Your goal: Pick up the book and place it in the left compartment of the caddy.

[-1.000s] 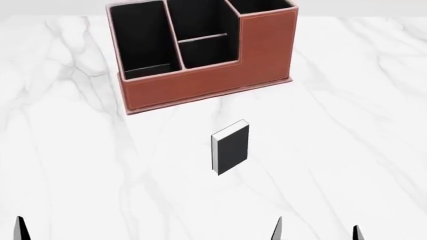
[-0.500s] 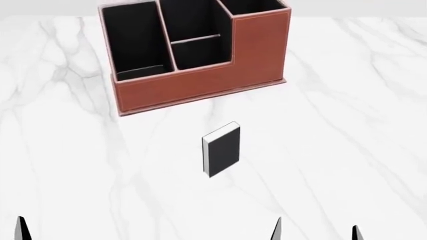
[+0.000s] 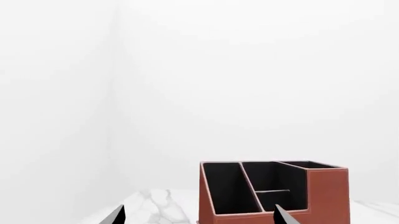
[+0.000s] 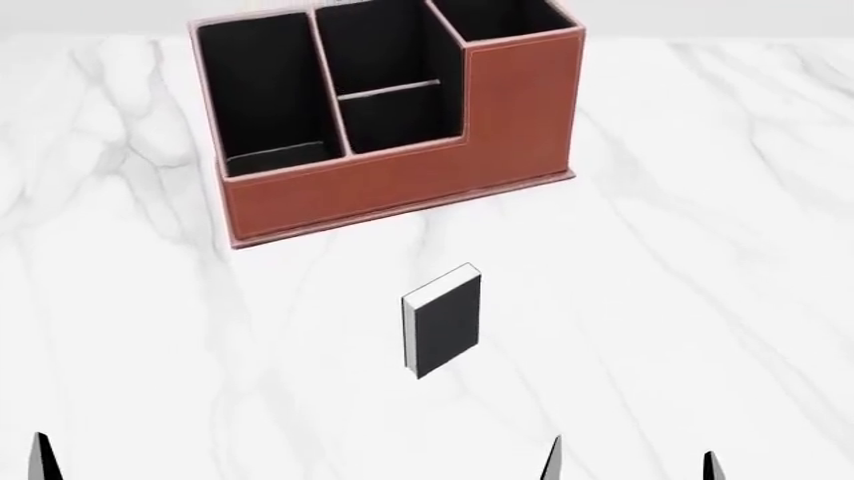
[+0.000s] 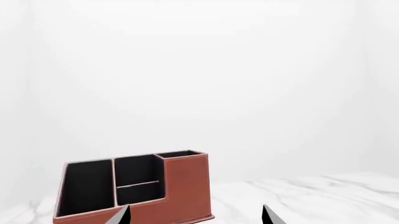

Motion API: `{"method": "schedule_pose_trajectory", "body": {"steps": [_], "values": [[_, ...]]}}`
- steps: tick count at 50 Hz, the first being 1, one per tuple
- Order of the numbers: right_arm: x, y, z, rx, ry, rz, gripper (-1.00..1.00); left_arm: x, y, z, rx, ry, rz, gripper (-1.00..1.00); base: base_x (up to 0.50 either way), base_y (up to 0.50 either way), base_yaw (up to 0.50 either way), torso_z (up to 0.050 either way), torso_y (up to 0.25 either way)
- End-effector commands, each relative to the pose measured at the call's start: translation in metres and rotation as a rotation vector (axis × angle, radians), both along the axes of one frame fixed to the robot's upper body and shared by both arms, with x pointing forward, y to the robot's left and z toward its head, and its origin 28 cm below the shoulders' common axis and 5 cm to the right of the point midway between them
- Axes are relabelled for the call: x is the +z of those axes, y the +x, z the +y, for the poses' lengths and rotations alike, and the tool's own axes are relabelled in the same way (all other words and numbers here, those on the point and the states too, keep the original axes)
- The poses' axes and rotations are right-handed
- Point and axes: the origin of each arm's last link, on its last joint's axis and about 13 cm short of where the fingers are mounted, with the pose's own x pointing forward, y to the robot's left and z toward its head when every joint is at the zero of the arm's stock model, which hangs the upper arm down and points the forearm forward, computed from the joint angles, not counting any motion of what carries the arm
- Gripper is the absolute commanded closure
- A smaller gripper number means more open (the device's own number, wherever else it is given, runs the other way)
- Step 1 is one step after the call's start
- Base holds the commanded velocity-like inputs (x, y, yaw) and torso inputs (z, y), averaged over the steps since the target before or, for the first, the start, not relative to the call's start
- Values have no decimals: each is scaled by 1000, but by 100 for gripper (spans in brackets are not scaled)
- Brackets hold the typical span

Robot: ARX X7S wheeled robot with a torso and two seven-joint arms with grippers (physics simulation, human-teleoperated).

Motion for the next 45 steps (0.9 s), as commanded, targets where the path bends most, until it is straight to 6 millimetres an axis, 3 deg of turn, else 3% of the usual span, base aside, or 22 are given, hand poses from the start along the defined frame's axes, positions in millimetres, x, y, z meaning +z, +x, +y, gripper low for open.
{"method": "schedule_pose_trajectory", "body": {"steps": [1, 45], "values": [[0, 0, 0, 0, -1, -3, -100, 0, 0, 0, 0, -1, -1, -100, 137, 0, 0, 0, 0], [-1, 0, 0, 4, -1, -2, -100, 0, -1, 0, -2, -3, 0, -100, 141, 0, 0, 0, 0]]}}
